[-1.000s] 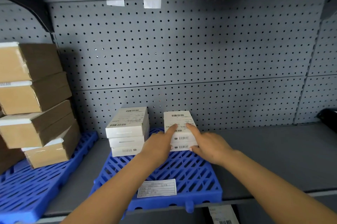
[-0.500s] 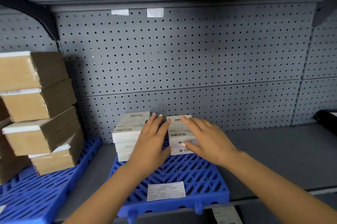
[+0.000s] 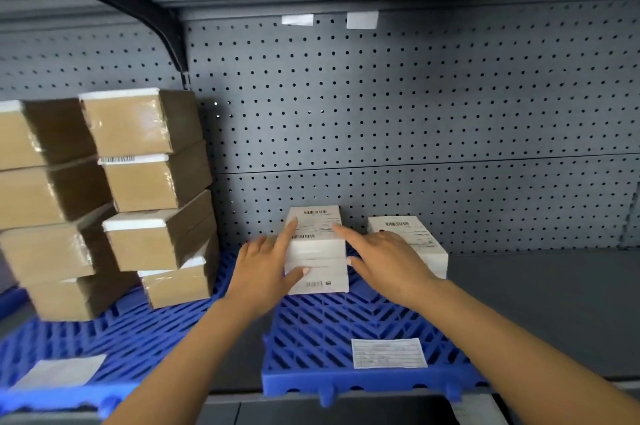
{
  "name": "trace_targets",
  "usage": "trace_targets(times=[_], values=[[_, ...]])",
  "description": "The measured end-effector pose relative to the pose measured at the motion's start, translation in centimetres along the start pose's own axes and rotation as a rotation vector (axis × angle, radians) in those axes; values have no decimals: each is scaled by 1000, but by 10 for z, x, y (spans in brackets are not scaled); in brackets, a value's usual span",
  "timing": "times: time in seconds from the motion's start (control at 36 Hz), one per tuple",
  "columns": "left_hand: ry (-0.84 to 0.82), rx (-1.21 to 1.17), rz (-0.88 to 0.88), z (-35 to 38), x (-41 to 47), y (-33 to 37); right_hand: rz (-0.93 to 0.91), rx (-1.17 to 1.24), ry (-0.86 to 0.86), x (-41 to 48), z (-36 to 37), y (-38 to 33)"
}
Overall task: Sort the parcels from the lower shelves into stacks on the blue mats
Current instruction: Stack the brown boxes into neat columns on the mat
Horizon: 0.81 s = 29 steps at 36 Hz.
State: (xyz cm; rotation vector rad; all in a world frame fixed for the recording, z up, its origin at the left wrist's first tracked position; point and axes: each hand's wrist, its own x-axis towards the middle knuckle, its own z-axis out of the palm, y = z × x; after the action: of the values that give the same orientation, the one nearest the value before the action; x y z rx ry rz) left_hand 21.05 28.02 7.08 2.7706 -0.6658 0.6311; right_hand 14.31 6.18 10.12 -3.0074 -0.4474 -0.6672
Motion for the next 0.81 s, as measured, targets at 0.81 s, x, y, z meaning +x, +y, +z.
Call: trace_targets(times=[0.81], values=[[-91, -18, 208, -3, 13, -18, 131, 57, -67, 18, 5, -13]])
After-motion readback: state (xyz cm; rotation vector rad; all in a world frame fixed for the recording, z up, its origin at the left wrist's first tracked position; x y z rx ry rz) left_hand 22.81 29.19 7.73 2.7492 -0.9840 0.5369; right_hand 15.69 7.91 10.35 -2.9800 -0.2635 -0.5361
